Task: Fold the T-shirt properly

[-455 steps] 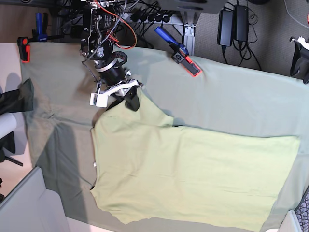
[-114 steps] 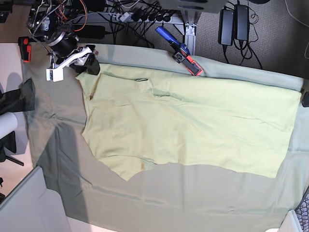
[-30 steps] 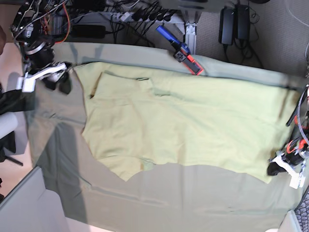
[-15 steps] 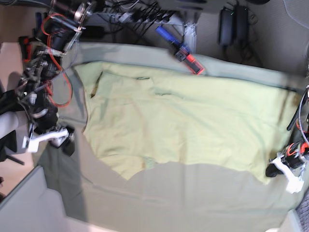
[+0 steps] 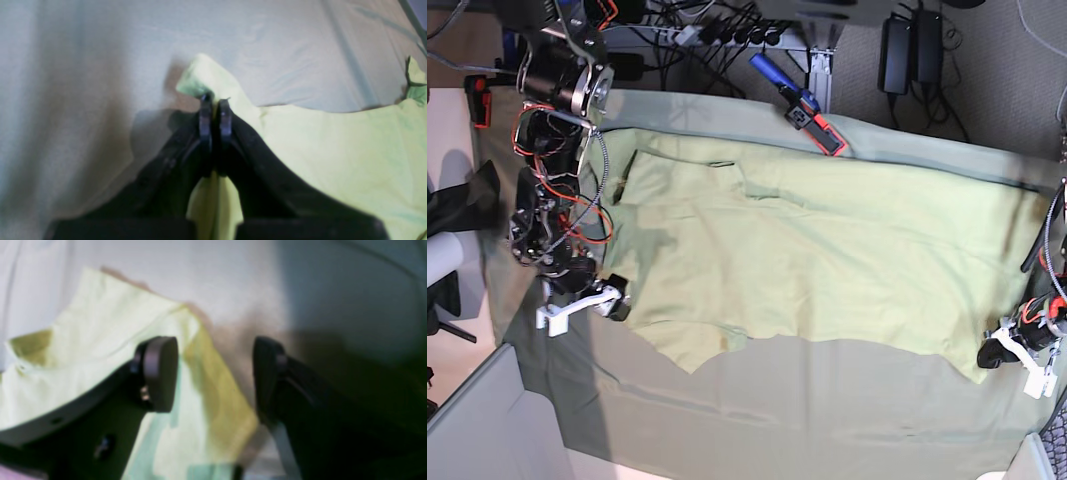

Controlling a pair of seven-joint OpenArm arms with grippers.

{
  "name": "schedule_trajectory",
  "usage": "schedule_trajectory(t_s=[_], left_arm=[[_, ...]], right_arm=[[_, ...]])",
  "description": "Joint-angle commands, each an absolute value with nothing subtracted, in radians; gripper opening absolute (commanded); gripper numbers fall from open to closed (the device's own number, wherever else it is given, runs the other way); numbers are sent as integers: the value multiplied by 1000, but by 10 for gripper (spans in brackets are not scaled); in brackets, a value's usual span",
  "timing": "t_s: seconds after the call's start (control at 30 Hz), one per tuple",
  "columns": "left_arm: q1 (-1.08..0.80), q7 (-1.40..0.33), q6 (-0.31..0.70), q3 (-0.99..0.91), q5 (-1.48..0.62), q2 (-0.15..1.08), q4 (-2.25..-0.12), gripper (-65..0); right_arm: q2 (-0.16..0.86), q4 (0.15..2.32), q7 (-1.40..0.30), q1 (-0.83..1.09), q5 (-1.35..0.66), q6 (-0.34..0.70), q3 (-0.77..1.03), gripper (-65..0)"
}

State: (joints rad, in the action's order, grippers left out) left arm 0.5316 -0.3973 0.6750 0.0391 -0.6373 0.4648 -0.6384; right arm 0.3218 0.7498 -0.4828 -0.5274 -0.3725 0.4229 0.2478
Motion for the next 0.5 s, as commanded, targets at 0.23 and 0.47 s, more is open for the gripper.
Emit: schedule_trajectory(t_s=[0.23, 0.47], left_arm=[[562, -332, 698, 35, -654, 480, -656, -650], [562, -332, 698, 35, -654, 486, -656, -650]], right_arm=[[311, 763, -476, -554, -392, 431, 188, -294], [296, 778, -494, -554, -408, 460, 187, -294]])
